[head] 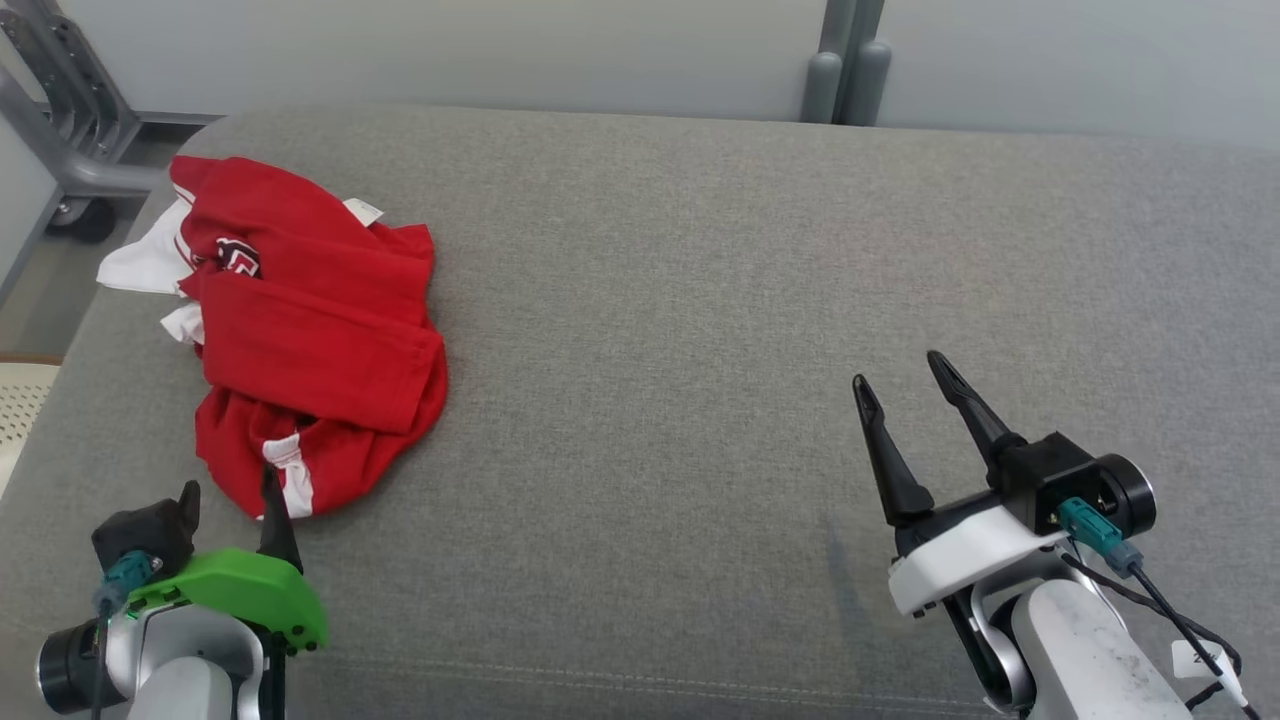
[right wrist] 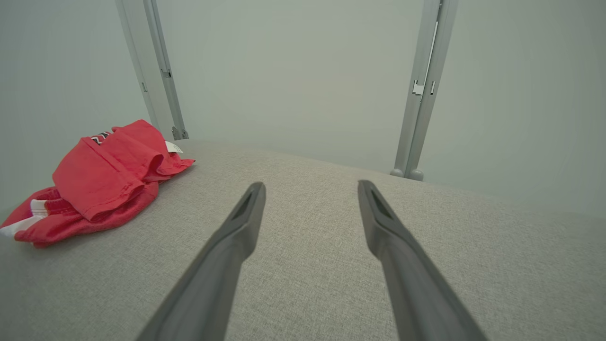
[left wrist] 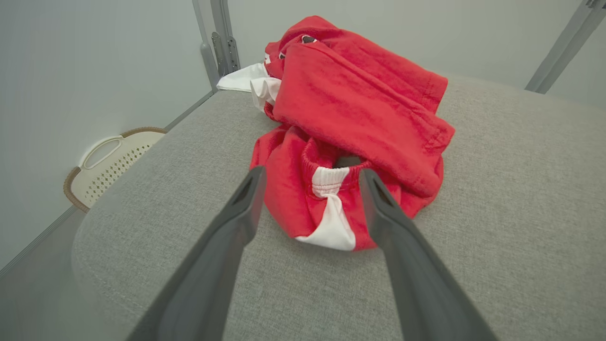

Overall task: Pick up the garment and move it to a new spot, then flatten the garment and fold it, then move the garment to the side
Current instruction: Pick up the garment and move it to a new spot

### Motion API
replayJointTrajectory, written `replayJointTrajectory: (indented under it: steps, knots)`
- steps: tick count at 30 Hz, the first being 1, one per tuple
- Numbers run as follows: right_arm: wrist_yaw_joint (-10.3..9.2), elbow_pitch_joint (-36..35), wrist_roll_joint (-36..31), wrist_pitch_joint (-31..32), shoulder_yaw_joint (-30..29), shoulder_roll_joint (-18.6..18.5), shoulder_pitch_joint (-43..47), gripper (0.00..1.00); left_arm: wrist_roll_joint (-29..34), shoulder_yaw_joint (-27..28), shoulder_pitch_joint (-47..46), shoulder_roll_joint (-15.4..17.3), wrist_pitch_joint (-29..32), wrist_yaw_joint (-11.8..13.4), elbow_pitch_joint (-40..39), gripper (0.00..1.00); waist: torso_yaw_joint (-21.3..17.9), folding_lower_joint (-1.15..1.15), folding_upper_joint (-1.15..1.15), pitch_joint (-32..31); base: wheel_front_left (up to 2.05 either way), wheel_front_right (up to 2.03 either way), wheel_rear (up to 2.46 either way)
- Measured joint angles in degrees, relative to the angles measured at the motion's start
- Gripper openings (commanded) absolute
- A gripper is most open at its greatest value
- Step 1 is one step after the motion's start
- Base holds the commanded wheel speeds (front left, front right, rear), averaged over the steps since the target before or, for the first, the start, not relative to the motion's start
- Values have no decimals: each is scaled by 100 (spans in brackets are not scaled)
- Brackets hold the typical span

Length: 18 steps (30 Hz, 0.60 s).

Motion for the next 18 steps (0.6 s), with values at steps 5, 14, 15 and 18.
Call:
replayJointTrajectory:
  steps: [5, 14, 15, 18]
  knots:
    - [42, -7, -57, 0, 4, -20, -114, 100, -160, 170, -286, 36, 257, 0, 433, 100, -209, 0, 0, 169, 0, 0, 0]
    - [97, -9, -108, 0, 8, -48, -275, 100, -400, 498, -610, 121, 410, 0, 1085, 100, -594, 0, 0, 429, 0, 0, 0]
    - [97, -9, -108, 0, 8, -48, -275, 100, -400, 498, -610, 121, 410, 0, 1085, 100, -594, 0, 0, 429, 0, 0, 0]
    - [104, -33, -109, 0, 7, -73, -316, 100, -448, 566, -731, 137, 466, 3, 1277, 100, -696, 0, 0, 524, 0, 0, 0]
